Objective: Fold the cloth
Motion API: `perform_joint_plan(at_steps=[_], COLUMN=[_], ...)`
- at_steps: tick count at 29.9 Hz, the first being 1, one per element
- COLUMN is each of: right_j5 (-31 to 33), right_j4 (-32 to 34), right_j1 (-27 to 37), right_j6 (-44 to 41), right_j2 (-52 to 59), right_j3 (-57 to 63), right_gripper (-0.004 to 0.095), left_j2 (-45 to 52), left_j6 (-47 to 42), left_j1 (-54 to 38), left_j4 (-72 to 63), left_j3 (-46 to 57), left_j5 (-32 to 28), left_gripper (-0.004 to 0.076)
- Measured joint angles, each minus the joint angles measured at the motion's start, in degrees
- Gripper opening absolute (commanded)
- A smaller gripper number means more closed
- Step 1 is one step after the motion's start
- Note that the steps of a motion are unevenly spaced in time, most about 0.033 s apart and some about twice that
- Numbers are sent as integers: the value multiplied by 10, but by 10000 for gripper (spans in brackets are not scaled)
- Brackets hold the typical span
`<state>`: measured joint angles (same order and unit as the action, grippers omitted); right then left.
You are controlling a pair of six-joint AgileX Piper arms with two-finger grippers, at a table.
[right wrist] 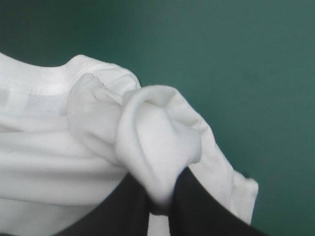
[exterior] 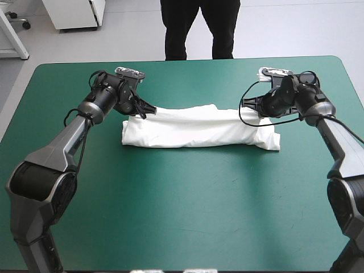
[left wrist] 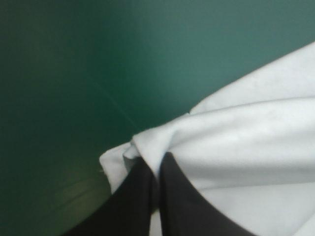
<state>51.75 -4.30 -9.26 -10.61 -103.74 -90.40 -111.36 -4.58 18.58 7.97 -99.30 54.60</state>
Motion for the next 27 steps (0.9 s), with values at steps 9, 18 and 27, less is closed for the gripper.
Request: perform_joint_plan(at_steps=[9, 18, 27], right_j5=[-1, 6, 43], right_j4=[-21, -23, -26], right_j1=[2, 3, 3], right_j6=[13, 36, 40], right_j2=[-88, -110, -81], right_j3=[-61, -76, -108], right_gripper=[-3, 558, 475], left_j2=[-87, -102, -68], left_j6=[0, 46, 57], left_j1=[-17, -22, -24], left_j4=[8, -4, 8], left_j3=[-53, -55, -76], left_j5=[-4, -29, 25], left_gripper=[-6, 468, 489])
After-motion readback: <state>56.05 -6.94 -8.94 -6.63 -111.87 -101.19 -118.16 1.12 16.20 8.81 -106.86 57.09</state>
